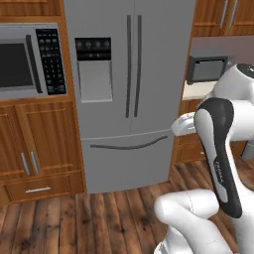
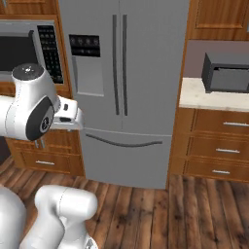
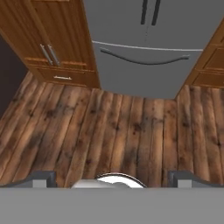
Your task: Place one of the steaks on the plate and the other in the bowl. Then place the bowl in the fridge.
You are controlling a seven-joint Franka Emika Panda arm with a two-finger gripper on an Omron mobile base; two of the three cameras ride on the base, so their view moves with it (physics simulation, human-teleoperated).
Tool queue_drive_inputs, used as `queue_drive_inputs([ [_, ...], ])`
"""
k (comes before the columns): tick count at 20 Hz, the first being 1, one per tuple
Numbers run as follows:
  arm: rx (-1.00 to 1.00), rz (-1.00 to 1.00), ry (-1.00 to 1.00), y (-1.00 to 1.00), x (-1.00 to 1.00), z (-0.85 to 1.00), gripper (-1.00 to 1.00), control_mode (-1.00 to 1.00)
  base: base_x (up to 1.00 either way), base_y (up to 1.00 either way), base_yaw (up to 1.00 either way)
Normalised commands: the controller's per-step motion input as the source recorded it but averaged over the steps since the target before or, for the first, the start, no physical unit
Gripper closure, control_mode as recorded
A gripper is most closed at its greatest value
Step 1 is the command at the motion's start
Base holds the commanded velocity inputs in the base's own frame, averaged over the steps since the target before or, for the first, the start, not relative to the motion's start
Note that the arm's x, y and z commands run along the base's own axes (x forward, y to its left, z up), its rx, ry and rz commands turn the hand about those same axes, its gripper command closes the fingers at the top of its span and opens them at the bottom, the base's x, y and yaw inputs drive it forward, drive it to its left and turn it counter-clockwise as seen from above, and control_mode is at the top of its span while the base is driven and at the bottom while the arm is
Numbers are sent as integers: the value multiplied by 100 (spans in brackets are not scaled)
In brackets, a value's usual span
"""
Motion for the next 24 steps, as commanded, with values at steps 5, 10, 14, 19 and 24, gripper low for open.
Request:
queue_drive_inputs([
  [5, 0, -8, 0, -3, 99, 0, -100, -100, 0, 0, 0],
  [10, 0, -10, 0, -20, 89, 0, -100, -100, 0, 0, 0],
  [14, 0, -12, -4, -25, 86, 0, -100, -100, 0, 0, 0],
  [19, 0, -8, -15, -12, 73, 0, -100, -100, 0, 0, 0],
  [24, 0, -6, -10, -1, 69, 0, -100, -100, 0, 0, 0],
])
